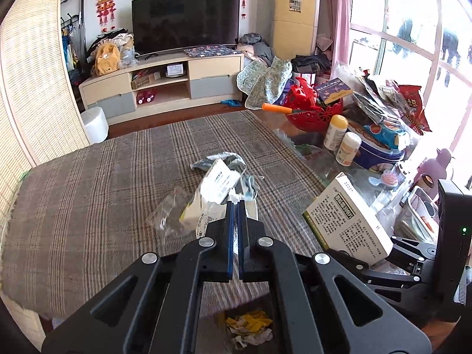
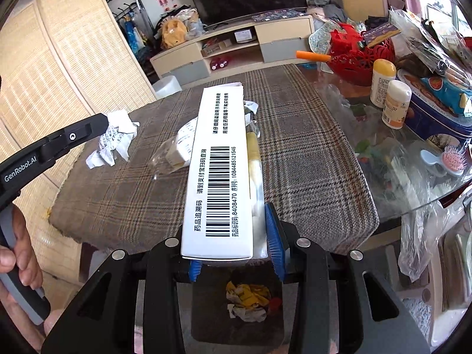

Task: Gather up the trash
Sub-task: 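Carry both items over the bin and open both grippers to drop them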

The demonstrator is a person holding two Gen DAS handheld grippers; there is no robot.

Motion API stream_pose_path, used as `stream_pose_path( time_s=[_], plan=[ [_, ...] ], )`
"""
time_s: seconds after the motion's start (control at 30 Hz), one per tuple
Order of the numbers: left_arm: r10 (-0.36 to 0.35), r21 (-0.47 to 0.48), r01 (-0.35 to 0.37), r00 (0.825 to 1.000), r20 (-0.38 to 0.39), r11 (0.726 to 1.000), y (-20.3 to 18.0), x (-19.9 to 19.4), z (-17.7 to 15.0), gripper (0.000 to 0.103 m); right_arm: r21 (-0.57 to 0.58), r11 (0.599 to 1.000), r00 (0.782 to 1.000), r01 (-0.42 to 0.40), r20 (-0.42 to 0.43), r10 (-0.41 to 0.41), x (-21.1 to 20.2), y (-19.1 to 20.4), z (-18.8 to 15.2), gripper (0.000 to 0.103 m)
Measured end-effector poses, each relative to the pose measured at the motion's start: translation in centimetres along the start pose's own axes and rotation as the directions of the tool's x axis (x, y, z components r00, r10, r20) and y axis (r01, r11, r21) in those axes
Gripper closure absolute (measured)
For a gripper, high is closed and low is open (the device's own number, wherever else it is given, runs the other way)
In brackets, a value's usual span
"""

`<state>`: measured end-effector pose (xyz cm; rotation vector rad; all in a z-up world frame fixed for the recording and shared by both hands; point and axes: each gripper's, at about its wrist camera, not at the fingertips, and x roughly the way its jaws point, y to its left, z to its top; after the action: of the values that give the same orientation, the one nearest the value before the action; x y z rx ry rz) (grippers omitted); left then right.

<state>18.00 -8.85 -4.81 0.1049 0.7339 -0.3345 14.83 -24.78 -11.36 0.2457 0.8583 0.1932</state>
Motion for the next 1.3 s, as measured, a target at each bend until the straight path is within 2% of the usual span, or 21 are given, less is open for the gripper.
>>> stream_pose_path(
  time_s=[0.27,0.57,0.73,0.87,1.3],
  plan=[
    [-0.015,-0.044,0.013,0.999,-0.045,0.999,-0.6,-3.2,-6.1,0.102,-0.04,0.999,1.0,-0.008,-0.017,0.008,-2.5,1.8,-4.6,0.065],
    [-0.066,-0.12,0.048,0.987,-0.148,0.992,0.1,-1.3,-13.6,0.102,-0.048,0.999,0.993,0.008,-0.114,-0.013,-0.8,1.3,-10.5,0.065],
    [-0.111,-0.161,0.076,0.968,-0.223,0.984,0.3,1.6,-17.5,0.102,-0.039,0.999,0.981,0.028,-0.19,-0.035,1.7,0.6,-13.4,0.065],
    [-0.132,-0.181,0.083,0.951,-0.279,0.98,0.3,4.0,-19.7,0.102,-0.056,0.995,0.97,0.077,-0.225,-0.088,3.7,0.3,-15.3,0.065],
    [-0.223,-0.257,0.125,0.889,-0.399,0.958,0.4,11.2,-24.7,0.102,-0.049,0.992,0.917,0.119,-0.376,-0.129,10.2,-1.0,-19.4,0.065]
  ],
)
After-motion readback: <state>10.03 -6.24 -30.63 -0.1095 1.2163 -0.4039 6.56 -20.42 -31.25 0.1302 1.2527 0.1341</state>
